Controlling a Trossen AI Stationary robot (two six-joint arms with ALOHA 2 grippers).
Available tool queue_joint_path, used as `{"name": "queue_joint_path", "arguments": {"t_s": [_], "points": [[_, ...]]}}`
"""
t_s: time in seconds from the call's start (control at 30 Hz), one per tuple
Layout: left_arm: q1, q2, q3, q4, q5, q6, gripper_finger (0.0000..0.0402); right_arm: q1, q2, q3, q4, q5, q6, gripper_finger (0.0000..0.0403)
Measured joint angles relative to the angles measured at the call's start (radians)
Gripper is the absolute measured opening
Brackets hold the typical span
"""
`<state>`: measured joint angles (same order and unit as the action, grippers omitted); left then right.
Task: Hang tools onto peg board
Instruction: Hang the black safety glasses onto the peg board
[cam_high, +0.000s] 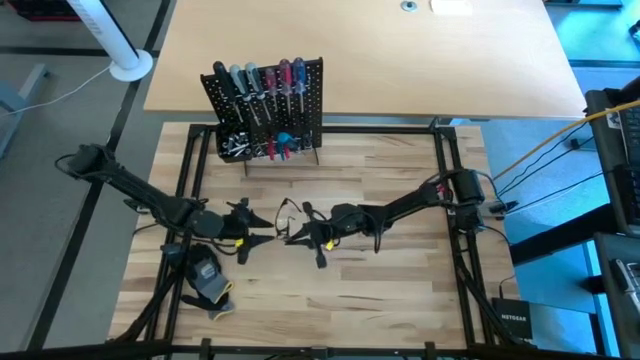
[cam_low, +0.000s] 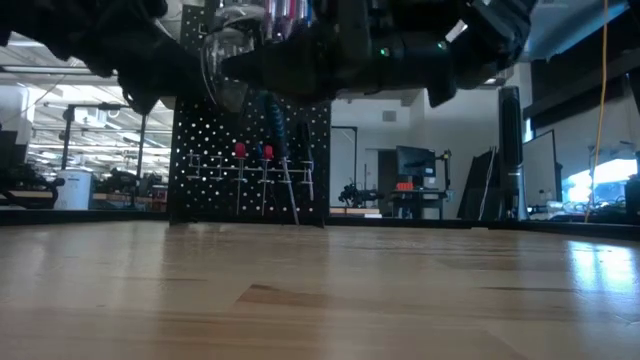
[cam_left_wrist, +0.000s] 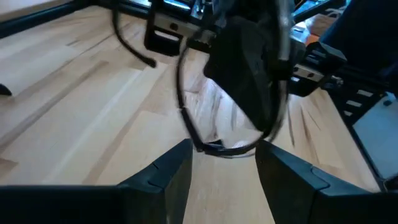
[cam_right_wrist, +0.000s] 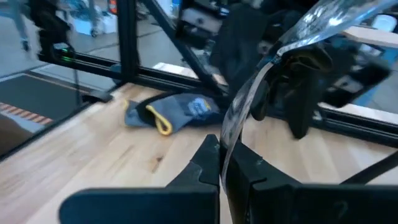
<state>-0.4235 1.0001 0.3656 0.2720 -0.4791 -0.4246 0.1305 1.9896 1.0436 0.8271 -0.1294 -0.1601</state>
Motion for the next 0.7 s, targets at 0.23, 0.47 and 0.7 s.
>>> {"name": "queue_joint_path", "arguments": {"t_s": [0.23, 0.47, 0.7], "points": [[-0.002, 0.094, -0.002, 0.117, 0.000, 0.033, 0.0166, -0.009, 0.001, 0.012, -0.030, -0.002, -0.006, 0.0005], [-0.006, 0.095, -0.002, 0.114, 0.014, 0.060, 0.0166, -0.010, 0.001, 0.012, -0.027, -0.003, -0.012, 0.0005], [-0.017, 0.050, 0.002, 0.018, 0.044, 0.045, 0.0166, -0.016, 0.000, 0.021, -0.007, 0.022, -0.009, 0.0005]]}}
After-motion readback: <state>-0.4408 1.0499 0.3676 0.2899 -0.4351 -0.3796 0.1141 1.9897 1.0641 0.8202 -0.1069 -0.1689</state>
